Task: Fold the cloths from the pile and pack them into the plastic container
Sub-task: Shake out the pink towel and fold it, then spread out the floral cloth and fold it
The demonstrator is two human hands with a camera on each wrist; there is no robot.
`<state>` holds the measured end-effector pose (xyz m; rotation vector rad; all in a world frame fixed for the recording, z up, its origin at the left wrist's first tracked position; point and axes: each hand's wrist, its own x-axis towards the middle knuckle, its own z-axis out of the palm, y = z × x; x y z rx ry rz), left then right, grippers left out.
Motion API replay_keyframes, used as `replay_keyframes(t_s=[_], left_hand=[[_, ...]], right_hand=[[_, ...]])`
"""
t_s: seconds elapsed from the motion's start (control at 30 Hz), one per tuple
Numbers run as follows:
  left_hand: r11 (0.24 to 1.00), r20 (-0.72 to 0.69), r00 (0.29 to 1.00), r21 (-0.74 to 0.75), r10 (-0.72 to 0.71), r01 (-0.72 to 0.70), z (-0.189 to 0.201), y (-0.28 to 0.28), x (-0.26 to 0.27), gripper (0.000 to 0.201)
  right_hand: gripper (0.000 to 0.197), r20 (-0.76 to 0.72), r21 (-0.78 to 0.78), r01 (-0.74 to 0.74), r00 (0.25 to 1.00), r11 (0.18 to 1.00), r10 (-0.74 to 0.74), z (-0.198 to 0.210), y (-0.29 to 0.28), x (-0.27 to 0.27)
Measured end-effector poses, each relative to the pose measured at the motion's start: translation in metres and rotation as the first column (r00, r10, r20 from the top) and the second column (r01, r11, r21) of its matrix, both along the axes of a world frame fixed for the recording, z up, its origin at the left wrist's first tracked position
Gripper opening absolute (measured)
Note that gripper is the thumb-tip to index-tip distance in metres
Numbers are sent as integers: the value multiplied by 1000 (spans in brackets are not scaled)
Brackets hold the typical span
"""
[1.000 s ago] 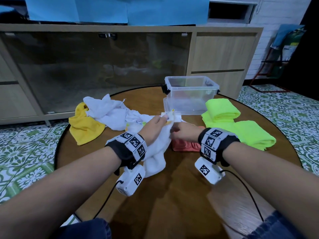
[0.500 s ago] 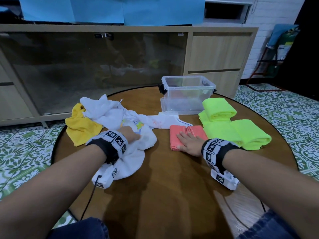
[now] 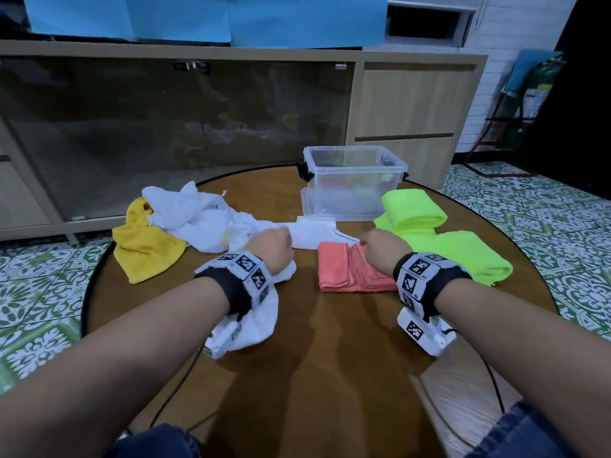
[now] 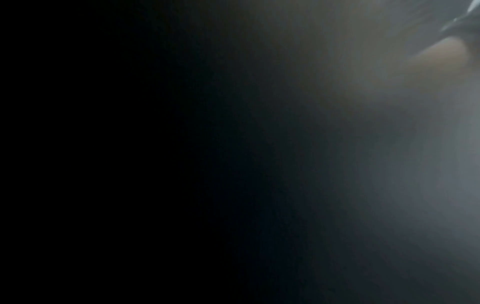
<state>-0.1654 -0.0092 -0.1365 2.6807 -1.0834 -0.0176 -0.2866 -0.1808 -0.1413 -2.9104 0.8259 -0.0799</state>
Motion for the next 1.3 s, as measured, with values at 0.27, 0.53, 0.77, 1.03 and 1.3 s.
replay_keyframes(t_s=[0.27,0.53,0.77,1.03,1.3], left_hand=[[996,-192,981,83,38,-23,-18,-65,-21,42],[999,-367,930,-33,14,-28,-30,-73,-27,50],[932,-631,773,-237,66,-273,-15,-76,-34,59],[833,-702,700,-462,-133,-304,-9,-100,-60,38],[868,-699,689,-448,-193,-212,-19,-111,-65,39]], right_hand=[[36,-147,16,-46,988,999,48,-20,-7,-2],[39,-173,-8,-84,982,996,82,-24,-7,-7],[33,-129,95,-182,973,979,193,-20,-3,-17],[25,-114,62,-106,987,992,113,-11,1,-25],[26,228,547,156,918,822,-326,6,-26,-23]])
